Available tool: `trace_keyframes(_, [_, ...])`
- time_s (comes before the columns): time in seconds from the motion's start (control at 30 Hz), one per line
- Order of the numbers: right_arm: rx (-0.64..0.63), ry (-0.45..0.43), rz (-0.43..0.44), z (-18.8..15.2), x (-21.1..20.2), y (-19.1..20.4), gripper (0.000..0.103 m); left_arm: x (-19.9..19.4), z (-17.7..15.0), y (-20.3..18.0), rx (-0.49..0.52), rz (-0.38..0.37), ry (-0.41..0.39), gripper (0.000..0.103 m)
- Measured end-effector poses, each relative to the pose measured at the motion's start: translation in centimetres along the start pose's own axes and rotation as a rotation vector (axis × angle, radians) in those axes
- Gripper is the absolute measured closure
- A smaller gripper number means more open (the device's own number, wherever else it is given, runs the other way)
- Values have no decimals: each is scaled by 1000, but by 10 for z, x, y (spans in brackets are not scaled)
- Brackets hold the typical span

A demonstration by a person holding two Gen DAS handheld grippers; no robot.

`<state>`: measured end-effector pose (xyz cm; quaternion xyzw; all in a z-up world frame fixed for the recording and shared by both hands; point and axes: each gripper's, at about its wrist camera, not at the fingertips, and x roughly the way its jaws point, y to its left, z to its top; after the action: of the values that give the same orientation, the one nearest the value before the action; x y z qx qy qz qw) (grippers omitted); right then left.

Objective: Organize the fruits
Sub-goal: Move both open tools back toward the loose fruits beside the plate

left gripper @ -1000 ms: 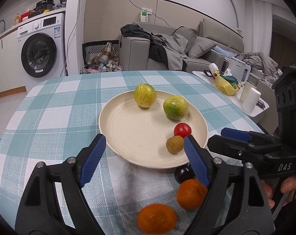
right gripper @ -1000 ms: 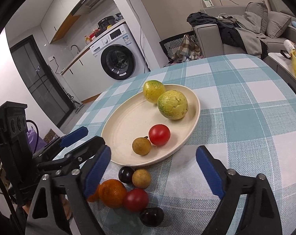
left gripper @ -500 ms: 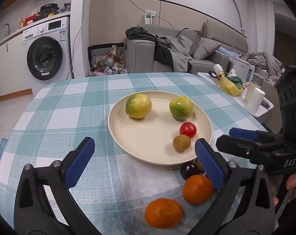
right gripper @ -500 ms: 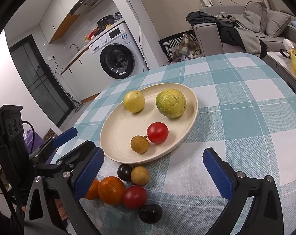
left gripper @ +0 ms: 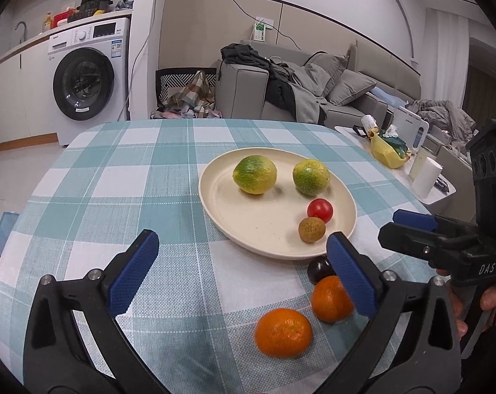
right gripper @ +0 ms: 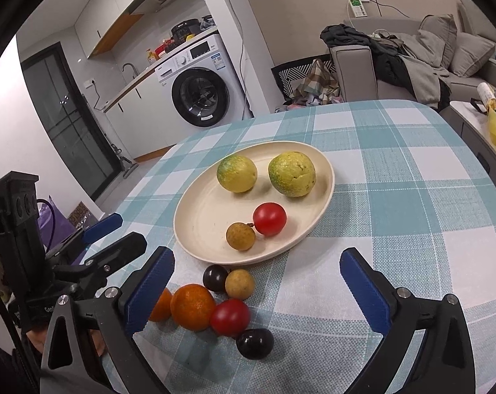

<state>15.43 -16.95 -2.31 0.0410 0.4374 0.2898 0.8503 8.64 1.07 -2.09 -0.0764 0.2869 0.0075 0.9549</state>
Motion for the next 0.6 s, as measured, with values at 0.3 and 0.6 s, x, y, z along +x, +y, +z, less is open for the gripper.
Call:
trace_keyframes(0.3, [-49, 25, -49, 2, -9, 1, 0, -12, -13, -4, 22, 13, 6, 1])
trace_keyframes(0.6, [-104, 63, -108, 1, -18, -5, 0, -15, -15, -5, 18, 5, 11, 1])
